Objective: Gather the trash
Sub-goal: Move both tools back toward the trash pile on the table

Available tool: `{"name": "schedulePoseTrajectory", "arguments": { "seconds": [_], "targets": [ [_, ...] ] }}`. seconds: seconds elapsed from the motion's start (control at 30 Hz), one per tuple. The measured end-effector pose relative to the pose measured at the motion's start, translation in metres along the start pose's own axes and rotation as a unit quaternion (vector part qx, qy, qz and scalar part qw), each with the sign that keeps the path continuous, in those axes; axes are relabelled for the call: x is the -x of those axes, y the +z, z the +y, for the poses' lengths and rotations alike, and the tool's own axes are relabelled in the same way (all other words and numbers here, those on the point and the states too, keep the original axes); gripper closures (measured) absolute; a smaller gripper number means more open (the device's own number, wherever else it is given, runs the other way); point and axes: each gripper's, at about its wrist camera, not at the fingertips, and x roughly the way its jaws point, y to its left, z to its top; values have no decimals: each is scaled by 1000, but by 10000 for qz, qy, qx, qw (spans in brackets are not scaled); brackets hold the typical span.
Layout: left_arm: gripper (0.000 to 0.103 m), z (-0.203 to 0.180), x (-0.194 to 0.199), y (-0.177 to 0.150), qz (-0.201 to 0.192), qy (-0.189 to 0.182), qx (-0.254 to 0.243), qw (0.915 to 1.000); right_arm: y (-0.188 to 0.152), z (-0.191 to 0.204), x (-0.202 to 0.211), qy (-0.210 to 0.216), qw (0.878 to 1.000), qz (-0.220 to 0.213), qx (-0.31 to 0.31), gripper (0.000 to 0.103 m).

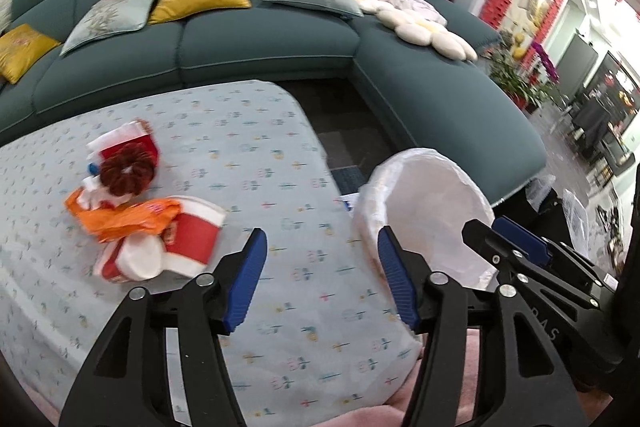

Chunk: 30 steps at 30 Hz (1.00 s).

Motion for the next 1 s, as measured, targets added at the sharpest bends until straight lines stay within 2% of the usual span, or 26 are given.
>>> {"name": "schedulePoseTrajectory", "arguments": {
  "seconds": [0.43,0.53,0.77,1.0],
  "targets": [
    [37,80,24,-21,-28,508,702,9962,-6,68,1,264,9983,99,514,61],
    [31,99,28,-27,-28,636,861,9943,-7,82,0,313,9975,133,613,61],
    [20,138,29,-38,51,776,1214,9895,-11,112,-8,390,9957,248,808,61],
    [19,173,13,-47,295,791,1467,9856,-15,136,-23,487,9941,403,887,61]
  ]
}}
